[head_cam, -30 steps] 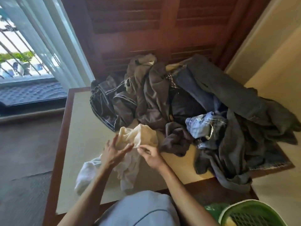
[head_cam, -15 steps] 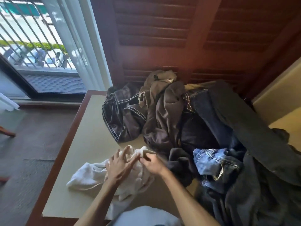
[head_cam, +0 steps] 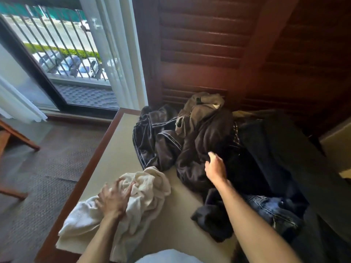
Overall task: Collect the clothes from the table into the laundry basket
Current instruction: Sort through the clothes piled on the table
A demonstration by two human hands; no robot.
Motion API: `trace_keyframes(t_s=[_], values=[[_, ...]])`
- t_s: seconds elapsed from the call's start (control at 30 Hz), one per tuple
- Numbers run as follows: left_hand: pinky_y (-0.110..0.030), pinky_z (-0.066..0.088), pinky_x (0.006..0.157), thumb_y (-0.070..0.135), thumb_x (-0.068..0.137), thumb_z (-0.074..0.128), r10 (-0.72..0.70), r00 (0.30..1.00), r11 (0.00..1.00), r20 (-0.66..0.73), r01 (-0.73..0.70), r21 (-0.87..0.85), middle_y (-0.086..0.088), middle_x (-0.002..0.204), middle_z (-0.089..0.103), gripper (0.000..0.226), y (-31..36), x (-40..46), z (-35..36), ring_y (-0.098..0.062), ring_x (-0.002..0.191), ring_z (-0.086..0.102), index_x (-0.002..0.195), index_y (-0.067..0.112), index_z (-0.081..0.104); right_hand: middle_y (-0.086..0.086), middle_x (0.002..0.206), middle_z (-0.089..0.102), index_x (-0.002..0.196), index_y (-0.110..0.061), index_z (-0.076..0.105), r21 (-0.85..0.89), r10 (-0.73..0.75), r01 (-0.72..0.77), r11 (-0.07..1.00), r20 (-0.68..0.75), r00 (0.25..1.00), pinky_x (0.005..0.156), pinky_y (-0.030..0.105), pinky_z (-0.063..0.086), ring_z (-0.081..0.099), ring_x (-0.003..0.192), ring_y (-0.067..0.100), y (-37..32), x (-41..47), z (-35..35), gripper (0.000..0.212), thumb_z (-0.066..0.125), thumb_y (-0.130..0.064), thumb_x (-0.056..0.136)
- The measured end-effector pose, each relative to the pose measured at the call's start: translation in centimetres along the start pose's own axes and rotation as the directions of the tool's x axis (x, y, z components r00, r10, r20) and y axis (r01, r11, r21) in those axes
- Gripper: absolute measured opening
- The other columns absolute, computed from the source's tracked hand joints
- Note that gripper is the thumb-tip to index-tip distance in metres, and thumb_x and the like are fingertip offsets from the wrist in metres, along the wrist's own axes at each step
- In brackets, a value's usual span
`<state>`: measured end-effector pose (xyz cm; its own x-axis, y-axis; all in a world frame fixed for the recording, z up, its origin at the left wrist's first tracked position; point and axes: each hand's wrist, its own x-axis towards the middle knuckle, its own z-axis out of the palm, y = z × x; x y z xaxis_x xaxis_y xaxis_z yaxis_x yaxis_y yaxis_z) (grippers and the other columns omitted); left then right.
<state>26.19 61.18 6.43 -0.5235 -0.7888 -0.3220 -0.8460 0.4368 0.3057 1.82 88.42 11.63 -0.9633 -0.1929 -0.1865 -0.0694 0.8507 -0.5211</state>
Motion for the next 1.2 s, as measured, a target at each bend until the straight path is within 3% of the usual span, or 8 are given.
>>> trace_keyframes(t_s=[0.43,0.6,0.7,0.8,0.87,1.0,1.1,1.2], values=[[-0.064,0.021,0.114,0.081,0.086,0.037,0.081,0.996,0.997,0.024,-0.081,-0.008,-0.015,0.146,0.045,0.068,2.1,1.9,-0.6,-0.04,0.135,0.037,0.139,0.039,0.047,0.012,0.124,0.064,0.111,-0.013,0.059,-0.375,0.197,-0.002,0.927,0.483,0.853,0.093,0.037,0.049,0.062,0.117,0.033,-2.7,-11.4,-1.2,0.025,0.056,-0.02,0.087],[-0.069,0.011,0.115,0.083,0.088,0.02,0.063,0.998,0.998,-0.021,-0.063,0.007,-0.017,0.164,0.016,0.076,2.3,-1.4,-1.2,-0.043,0.149,0.016,0.155,0.047,0.02,0.009,0.077,0.072,0.081,-0.008,0.07,0.082,-0.047,0.034,0.996,0.157,0.986,0.076,0.039,0.055,0.066,0.077,0.023,-7.3,-3.1,-5.3,0.019,0.071,-0.027,0.083],[-0.069,0.004,0.118,0.09,0.075,0.011,0.042,0.995,0.998,0.089,-0.046,0.049,-0.01,0.168,-0.003,0.09,2.1,-2.0,0.0,-0.042,0.152,-0.005,0.156,0.052,-0.003,0.017,0.137,0.053,0.138,-0.023,0.053,-0.022,-0.167,0.166,0.986,-0.172,0.971,0.105,0.044,0.043,0.049,0.129,0.035,-10.3,3.6,-5.8,0.074,0.08,-0.051,0.074],[-0.071,0.005,0.118,0.094,0.076,0.015,0.069,0.996,0.989,0.065,-0.077,0.125,-0.007,0.168,0.001,0.09,1.7,-0.7,1.2,-0.042,0.152,-0.001,0.155,0.053,0.001,0.021,0.166,0.0,0.157,-0.036,0.009,-0.224,-0.083,0.055,0.973,-0.113,0.99,0.119,0.06,0.013,0.004,0.153,0.041,-11.5,10.3,-4.8,0.127,0.079,-0.075,0.059],[-0.069,0.019,0.114,0.095,0.076,0.015,0.082,0.996,0.98,0.032,-0.086,0.177,-0.007,0.166,0.018,0.089,1.4,0.0,1.6,-0.043,0.149,0.016,0.154,0.053,0.016,0.021,0.166,-0.001,0.156,-0.036,0.006,-0.175,0.031,-0.03,0.984,0.004,1.0,0.12,0.06,0.005,0.003,0.153,0.042,-10.6,14.1,-2.4,0.138,0.077,-0.084,0.048],[-0.061,0.046,0.086,0.092,0.077,0.024,0.152,0.988,0.964,-0.015,-0.145,0.221,-0.011,0.147,0.049,0.09,0.8,1.3,1.4,-0.045,0.119,0.051,0.146,0.04,0.048,0.015,0.152,0.035,0.137,-0.03,0.055,-0.139,0.101,-0.082,0.987,0.136,0.986,0.119,0.051,0.026,0.036,0.137,0.043,-8.9,15.1,2.5,0.087,0.08,-0.066,0.062],[-0.052,0.048,0.077,0.086,0.078,0.032,0.24,0.969,0.939,-0.051,-0.218,0.267,-0.015,0.126,0.058,0.086,0.7,2.3,0.9,-0.04,0.099,0.053,0.14,0.032,0.056,0.019,0.139,0.055,0.121,-0.012,0.07,-0.147,0.008,-0.007,0.989,0.007,1.0,0.106,0.041,0.038,0.051,0.123,0.043,-8.3,14.0,3.4,0.041,0.071,-0.016,0.08],[-0.046,0.048,0.075,0.086,0.081,0.031,0.258,0.964,0.934,-0.061,-0.233,0.271,-0.016,0.109,0.061,0.085,0.7,3.3,0.5,-0.036,0.092,0.054,0.14,0.031,0.057,0.027,0.1,0.073,0.09,0.001,0.075,0.12,-0.009,0.019,0.993,-0.084,0.996,0.084,0.045,0.05,0.068,0.098,0.043,-7.7,13.8,2.2,0.02,0.068,-0.011,0.075]])
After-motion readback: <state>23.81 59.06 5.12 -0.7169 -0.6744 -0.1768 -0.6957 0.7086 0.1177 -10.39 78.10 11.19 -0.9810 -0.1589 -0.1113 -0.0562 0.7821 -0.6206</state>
